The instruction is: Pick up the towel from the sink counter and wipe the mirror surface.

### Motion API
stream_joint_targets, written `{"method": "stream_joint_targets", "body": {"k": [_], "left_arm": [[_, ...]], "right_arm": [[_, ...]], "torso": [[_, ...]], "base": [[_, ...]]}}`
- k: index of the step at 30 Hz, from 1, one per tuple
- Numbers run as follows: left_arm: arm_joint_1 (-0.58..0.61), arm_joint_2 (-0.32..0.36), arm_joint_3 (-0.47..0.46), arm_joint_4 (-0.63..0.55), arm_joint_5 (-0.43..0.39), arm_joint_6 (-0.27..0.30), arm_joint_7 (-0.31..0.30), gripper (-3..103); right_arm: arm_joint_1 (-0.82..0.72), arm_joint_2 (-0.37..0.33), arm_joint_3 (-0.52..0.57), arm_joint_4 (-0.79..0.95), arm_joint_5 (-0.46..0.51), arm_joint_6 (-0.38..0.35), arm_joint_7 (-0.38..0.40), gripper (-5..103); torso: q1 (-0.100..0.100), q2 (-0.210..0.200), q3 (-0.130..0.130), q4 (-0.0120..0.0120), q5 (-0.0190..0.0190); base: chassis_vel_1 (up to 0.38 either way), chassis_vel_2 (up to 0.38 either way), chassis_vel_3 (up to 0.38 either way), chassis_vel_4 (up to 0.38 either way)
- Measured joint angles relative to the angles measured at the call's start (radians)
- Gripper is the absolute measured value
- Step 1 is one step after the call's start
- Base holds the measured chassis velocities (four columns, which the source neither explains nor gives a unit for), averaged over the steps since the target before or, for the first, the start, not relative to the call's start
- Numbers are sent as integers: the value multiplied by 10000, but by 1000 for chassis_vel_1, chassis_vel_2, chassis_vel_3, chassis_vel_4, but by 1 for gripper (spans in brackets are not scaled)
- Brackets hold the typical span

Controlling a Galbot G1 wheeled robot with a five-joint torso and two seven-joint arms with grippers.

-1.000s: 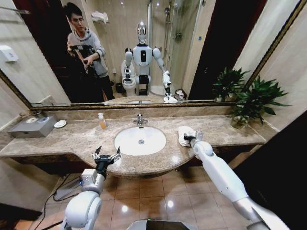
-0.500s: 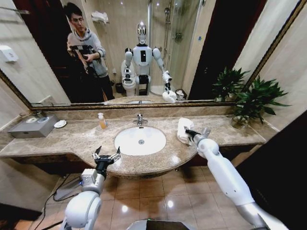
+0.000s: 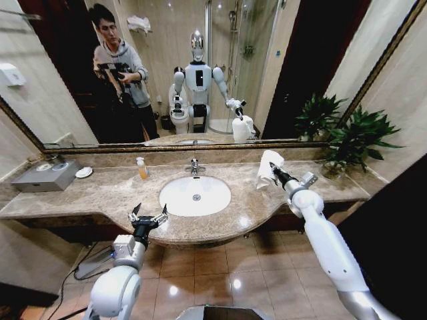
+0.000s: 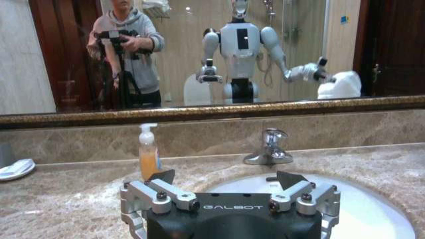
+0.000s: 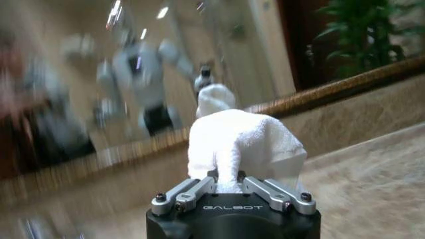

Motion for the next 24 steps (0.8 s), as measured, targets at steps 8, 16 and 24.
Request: {"method": "stream_joint_targets", "body": {"k": [8,16,24], "left_arm": [[0,0,0,0,0,-1,0,100],[1,0,0,0,0,0,0,100],[0,0,0,0,0,0,0,100]], "right_arm": [[-342,719,-1127,-968,-1917,194,-127,5],[180,964,-1920,-934,-1538,74,52,5],[1113,1408,-2318,-1372,493,-318,727,5]], "torso": [[0,0,0,6,0],[0,0,0,4,-2],[2,0,0,7,1]], "base": [[0,0,0,0],[0,0,0,0],[0,0,0,0]]}}
